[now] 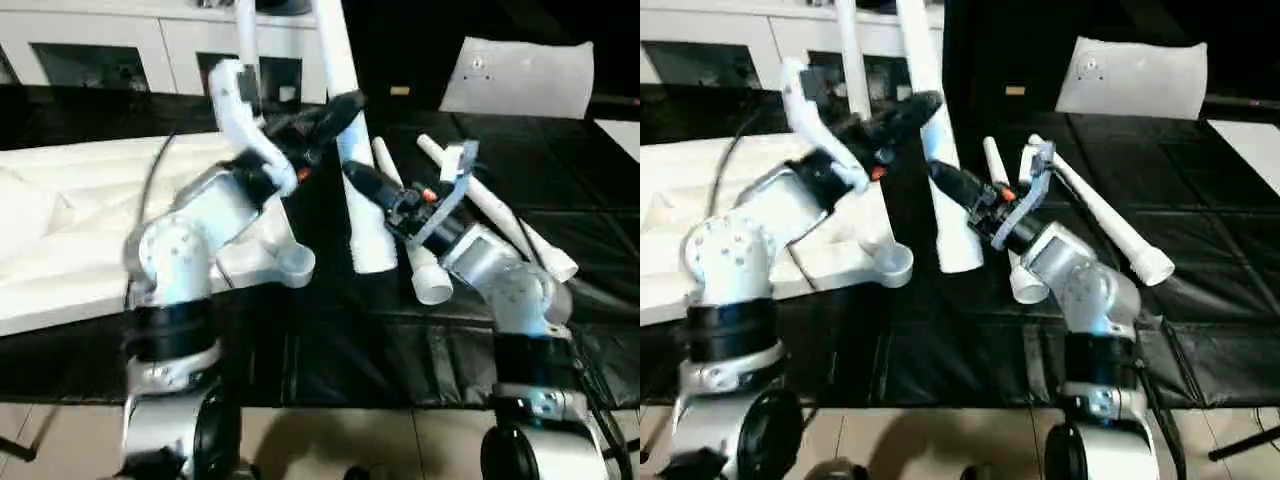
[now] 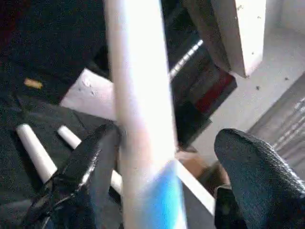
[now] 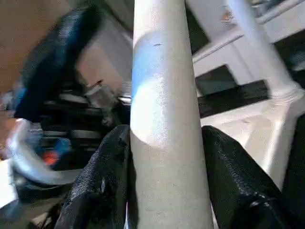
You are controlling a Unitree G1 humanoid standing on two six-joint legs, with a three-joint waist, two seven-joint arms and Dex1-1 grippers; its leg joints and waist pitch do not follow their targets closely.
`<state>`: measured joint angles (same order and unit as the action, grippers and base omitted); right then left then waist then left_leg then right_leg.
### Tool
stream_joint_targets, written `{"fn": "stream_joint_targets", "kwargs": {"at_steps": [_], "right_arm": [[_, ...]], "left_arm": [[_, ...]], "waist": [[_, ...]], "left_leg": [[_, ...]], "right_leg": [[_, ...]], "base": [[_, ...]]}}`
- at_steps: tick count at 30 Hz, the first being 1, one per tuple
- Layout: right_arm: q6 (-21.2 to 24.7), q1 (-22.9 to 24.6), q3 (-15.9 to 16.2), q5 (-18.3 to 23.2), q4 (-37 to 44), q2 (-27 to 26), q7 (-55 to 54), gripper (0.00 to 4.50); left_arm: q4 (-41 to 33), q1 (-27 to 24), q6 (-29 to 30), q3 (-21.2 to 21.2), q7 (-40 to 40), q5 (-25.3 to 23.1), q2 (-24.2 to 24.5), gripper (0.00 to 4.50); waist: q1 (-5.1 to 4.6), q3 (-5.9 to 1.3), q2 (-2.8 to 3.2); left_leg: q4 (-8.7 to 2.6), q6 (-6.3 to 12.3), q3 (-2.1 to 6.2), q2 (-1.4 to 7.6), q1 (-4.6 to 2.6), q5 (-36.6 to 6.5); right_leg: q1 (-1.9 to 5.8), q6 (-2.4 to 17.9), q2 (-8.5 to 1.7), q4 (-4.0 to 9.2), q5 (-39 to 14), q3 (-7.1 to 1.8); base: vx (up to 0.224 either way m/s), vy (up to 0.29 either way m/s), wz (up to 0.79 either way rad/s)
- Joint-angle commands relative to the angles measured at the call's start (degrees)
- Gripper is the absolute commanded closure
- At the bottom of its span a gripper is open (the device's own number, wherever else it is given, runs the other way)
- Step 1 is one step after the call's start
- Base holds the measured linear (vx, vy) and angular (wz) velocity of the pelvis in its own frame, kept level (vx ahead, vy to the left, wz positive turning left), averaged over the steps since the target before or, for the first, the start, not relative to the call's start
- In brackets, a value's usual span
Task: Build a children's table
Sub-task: Pick table leg
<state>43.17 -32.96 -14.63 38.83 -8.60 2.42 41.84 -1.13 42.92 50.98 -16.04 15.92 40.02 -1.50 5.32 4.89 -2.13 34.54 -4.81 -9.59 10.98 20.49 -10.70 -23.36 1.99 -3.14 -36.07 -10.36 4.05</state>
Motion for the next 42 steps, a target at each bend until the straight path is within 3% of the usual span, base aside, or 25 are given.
{"fn": "stream_joint_targets", "kwargs": {"at_steps": [1, 9, 10, 19, 26, 27, 30, 37, 42], "right_arm": [[0.5, 0.5, 1.1, 1.4, 2.5, 0.1, 0.6, 2.67], [-0.7, 1.2, 3.5, -0.1, 4.2, 0.9, 0.1, 2.67], [-3.5, 1.4, 5.3, -3.2, 4.3, 1.3, -0.9, 2.67], [-12.3, 2.0, 12.7, -12.9, 4.9, 1.9, -4.0, 2.67], [-19.0, 2.3, 14.9, -17.6, 3.9, 1.0, -6.6, 2.67], [-19.9, 2.5, 15.3, -18.1, 3.8, 0.9, -6.9, 2.67], [-21.1, 2.6, 15.6, -18.6, 3.7, 0.8, -7.2, 2.67], [-23.8, 2.3, 16.6, -19.9, 2.7, 0.6, -7.6, 2.67], [-24.5, 2.1, 17.0, -20.4, 2.2, 0.8, -7.5, 2.67]], "left_arm": [[1.1, 0.4, 0.8, 2.0, -0.7, -1.5, 0.3, 0.59], [1.9, 0.8, 0.2, 2.0, -1.8, -0.9, 0.4, 0.59], [1.4, 0.6, 0.3, 1.9, -1.7, -0.7, 0.3, 0.77], [0.9, -0.1, -3.5, 2.2, -5.8, -3.7, -0.9, 0.96], [0.6, -1.3, -5.7, 2.3, -12.4, -7.5, -2.5, 1.0], [0.3, -1.6, -6.2, 3.0, -12.5, -8.0, -2.4, 1.3], [0.0, -1.8, -6.8, 3.5, -12.9, -8.6, -2.7, 1.36], [-0.6, -2.1, -8.1, 4.2, -14.6, -9.1, -4.0, 2.22], [-0.3, -1.9, -8.9, 3.9, -14.9, -8.8, -4.4, 2.53]], "waist": [[0.42, -5.26, 0.87], [0.55, -5.37, 0.87], [0.6, -5.38, 0.67], [0.54, -5.2, 0.82], [0.4, -5.17, 0.63], [0.38, -5.19, 0.7], [0.32, -5.19, 0.6], [0.09, -5.12, 0.38], [-0.04, -5.1, 0.32]], "left_leg": [[-3.32, 1.4, 0.5, 1.28, 0.07, -5.6], [-3.36, 0.93, 0.57, 1.39, 0.11, -5.2], [-3.32, 0.78, 0.56, 1.41, 0.21, -4.8], [-3.4, 0.53, 0.53, 1.41, 0.07, -6.3], [-3.39, 0.81, 0.55, 1.42, 0.17, -6.6], [-3.44, 0.86, 0.57, 1.49, 0.11, -6.6], [-3.44, 1.02, 0.55, 1.54, 0.2, -6.7], [-3.35, 1.51, 0.46, 1.39, 0.28, -6.6], [-3.36, 1.62, 0.48, 1.4, 0.27, -6.8]], "right_leg": [[3.9, 6.9, -4.12, 5.31, -14.1, -2.61], [4.05, 7.8, -4.23, 5.04, -11.6, -2.64], [4.05, 7.8, -4.25, 4.91, -11.1, -2.66], [3.91, 6.8, -4.29, 5.23, -13.2, -2.74], [3.89, 6.5, -4.22, 5.16, -12.8, -2.77], [3.8, 6.7, -4.23, 5.17, -12.7, -2.77], [3.84, 6.9, -4.25, 5.04, -12.1, -2.83], [3.87, 6.9, -4.18, 5.12, -12.3, -2.82], [3.81, 6.3, -4.17, 5.22, -13.4, -2.77]], "base": [[0.0, 0.0, 0.0], [0.0, 0.0, 0.0], [0.0, 0.0, 0.0], [0.0, 0.0, 0.0], [0.0, 0.0, 0.0], [0.0, 0.0, 0.0], [0.0, 0.0, 0.0], [0.0, 0.0, 0.0], [0.0, 0.0, 0.0]]}}
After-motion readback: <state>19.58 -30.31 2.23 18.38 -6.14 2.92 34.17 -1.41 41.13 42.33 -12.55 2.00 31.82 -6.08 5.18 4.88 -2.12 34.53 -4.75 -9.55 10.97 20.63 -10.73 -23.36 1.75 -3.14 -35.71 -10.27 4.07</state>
